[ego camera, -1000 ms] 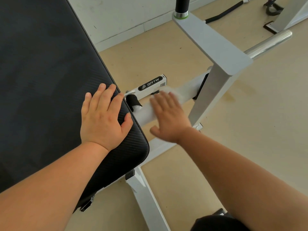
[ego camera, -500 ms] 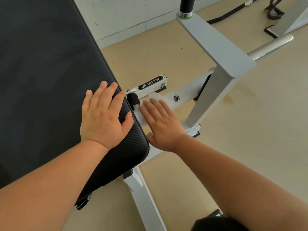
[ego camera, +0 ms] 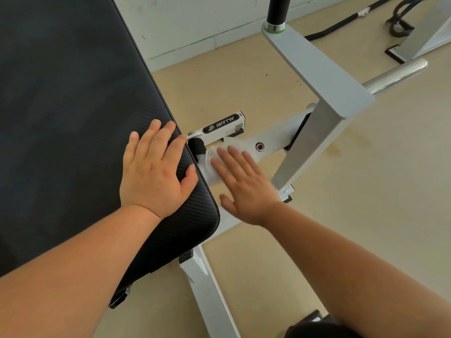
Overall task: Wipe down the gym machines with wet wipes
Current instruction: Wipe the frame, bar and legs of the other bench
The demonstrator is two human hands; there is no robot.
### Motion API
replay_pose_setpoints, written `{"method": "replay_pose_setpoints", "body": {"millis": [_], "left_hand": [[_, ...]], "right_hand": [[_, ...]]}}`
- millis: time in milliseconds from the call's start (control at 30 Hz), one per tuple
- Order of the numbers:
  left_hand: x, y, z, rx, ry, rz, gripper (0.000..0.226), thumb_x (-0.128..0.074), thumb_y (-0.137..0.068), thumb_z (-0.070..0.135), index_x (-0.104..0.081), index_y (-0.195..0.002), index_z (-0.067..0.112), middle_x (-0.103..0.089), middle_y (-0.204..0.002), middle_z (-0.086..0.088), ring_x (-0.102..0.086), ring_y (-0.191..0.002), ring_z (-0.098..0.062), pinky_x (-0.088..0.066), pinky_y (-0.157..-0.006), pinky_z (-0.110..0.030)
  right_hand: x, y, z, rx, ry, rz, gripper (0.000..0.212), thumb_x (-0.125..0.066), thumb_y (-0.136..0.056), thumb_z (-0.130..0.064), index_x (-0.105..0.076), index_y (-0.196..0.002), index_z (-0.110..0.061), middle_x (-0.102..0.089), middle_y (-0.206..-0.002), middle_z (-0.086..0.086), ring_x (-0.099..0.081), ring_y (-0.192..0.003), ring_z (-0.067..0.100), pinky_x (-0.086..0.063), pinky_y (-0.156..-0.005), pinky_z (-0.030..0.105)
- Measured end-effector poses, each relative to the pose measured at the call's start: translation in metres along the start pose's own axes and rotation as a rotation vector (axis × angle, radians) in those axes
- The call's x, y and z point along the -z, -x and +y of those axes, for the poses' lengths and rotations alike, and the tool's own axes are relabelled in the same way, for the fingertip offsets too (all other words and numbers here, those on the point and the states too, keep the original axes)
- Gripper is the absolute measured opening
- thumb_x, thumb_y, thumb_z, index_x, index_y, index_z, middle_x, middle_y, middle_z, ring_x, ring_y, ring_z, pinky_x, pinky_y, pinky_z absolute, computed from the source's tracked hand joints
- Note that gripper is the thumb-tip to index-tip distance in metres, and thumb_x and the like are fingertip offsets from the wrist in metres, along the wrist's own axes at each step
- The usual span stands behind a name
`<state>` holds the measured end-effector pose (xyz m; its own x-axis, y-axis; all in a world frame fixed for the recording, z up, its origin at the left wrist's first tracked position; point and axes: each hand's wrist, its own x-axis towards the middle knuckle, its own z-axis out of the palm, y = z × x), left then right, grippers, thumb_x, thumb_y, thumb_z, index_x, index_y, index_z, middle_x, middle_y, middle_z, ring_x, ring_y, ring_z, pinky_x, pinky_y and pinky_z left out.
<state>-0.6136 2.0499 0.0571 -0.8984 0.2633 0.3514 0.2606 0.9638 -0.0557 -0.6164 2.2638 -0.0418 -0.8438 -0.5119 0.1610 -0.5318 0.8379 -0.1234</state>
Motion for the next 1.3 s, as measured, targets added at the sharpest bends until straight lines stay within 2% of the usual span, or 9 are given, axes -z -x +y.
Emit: {"method": "replay_pose_setpoints", "body": {"millis": [167,367,533,700,867,1000,1133,1200,1300], "left_hand": [[0.0,0.0,-0.002,-0.005,-0.011,-0.023,0.057,-0.046,-0.093,0.044,-0.054,-0.138,0.01,-0.042,-0.153,-0.014,-0.03,-0.148,-0.034,-0.018,-0.122,-0.057],[0.0,0.001,-0.002,-0.002,-0.003,-0.018,0.057,-0.046,-0.092,0.043,-0.054,-0.137,0.01,-0.042,-0.153,-0.014,-0.03,-0.147,-0.034,-0.018,-0.122,-0.057],[0.001,-0.001,-0.001,-0.003,-0.008,-0.052,0.058,-0.043,-0.093,0.045,-0.053,-0.138,0.01,-0.041,-0.154,-0.014,-0.029,-0.148,-0.034,-0.017,-0.121,-0.057],[0.001,-0.002,0.0,0.003,-0.03,-0.105,0.06,-0.041,-0.091,0.047,-0.053,-0.137,0.01,-0.043,-0.15,-0.016,-0.029,-0.146,-0.036,-0.018,-0.119,-0.06],[0.007,-0.001,-0.001,0.019,-0.053,-0.208,0.058,-0.044,-0.093,0.047,-0.054,-0.136,0.01,-0.043,-0.149,-0.016,-0.027,-0.146,-0.036,-0.021,-0.118,-0.062],[0.027,-0.012,0.021,0.082,-0.062,-0.313,0.055,-0.06,-0.085,0.053,-0.057,-0.124,0.015,-0.049,-0.139,-0.013,-0.031,-0.141,-0.038,-0.023,-0.116,-0.061],[0.048,-0.033,0.064,0.009,0.158,-0.221,0.057,-0.061,-0.084,0.052,-0.052,-0.129,0.018,-0.049,-0.128,-0.003,-0.044,-0.125,-0.028,-0.034,-0.108,-0.049],[0.059,-0.05,0.092,-0.081,0.27,-0.206,0.069,-0.06,-0.088,0.05,-0.039,-0.145,0.018,-0.039,-0.146,-0.003,-0.036,-0.137,-0.026,-0.03,-0.113,-0.047],[0.075,-0.088,0.129,-0.146,0.322,-0.321,0.091,-0.058,-0.091,0.046,-0.004,-0.16,0.023,0.003,-0.168,0.003,-0.006,-0.154,-0.019,-0.013,-0.123,-0.052]], "right_hand": [[0.001,0.001,0.038,-0.393,-0.063,0.061,0.082,-0.034,-0.099,-0.05,-0.01,-0.163,-0.007,0.0,-0.17,0.02,0.006,-0.158,0.036,0.003,-0.128,0.046],[-0.009,0.009,0.008,-0.011,-0.022,0.004,0.08,-0.04,-0.101,-0.05,-0.01,-0.164,-0.012,0.002,-0.171,0.015,0.007,-0.158,0.034,0.002,-0.128,0.048],[0.01,-0.01,0.054,-0.508,-0.196,0.086,0.071,-0.037,-0.106,-0.046,-0.02,-0.162,-0.005,-0.005,-0.171,0.017,0.004,-0.158,0.033,0.004,-0.128,0.042],[0.008,-0.017,0.018,-0.147,-0.192,0.185,0.046,-0.062,-0.088,-0.003,-0.065,-0.133,-0.002,-0.062,-0.14,0.017,-0.057,-0.132,0.038,-0.039,-0.115,0.049],[0.069,-0.035,0.011,-0.276,-0.229,0.01,0.038,-0.051,-0.093,-0.005,-0.073,-0.121,-0.016,-0.071,-0.117,0.005,-0.062,-0.112,0.03,-0.051,-0.089,0.039],[0.139,-0.011,0.007,-0.36,-0.458,0.397,0.034,-0.054,-0.086,-0.004,-0.078,-0.108,-0.013,-0.077,-0.107,0.003,-0.07,-0.097,0.026,-0.054,-0.083,0.033],[0.203,0.018,0.042,-0.334,-0.235,0.805,0.03,-0.059,-0.082,-0.002,-0.078,-0.105,-0.009,-0.077,-0.107,0.004,-0.069,-0.099,0.022,-0.048,-0.087,0.026],[0.214,0.033,0.065,-0.338,-0.092,0.702,0.03,-0.062,-0.091,-0.015,-0.073,-0.117,-0.006,-0.072,-0.123,0.009,-0.065,-0.118,0.029,-0.045,-0.102,0.03],[0.205,0.052,0.083,-0.356,-0.006,0.029,0.082,-0.032,-0.096,-0.068,-0.045,-0.15,-0.008,-0.041,-0.158,0.014,-0.026,-0.153,0.031,-0.018,-0.126,0.042]]}}
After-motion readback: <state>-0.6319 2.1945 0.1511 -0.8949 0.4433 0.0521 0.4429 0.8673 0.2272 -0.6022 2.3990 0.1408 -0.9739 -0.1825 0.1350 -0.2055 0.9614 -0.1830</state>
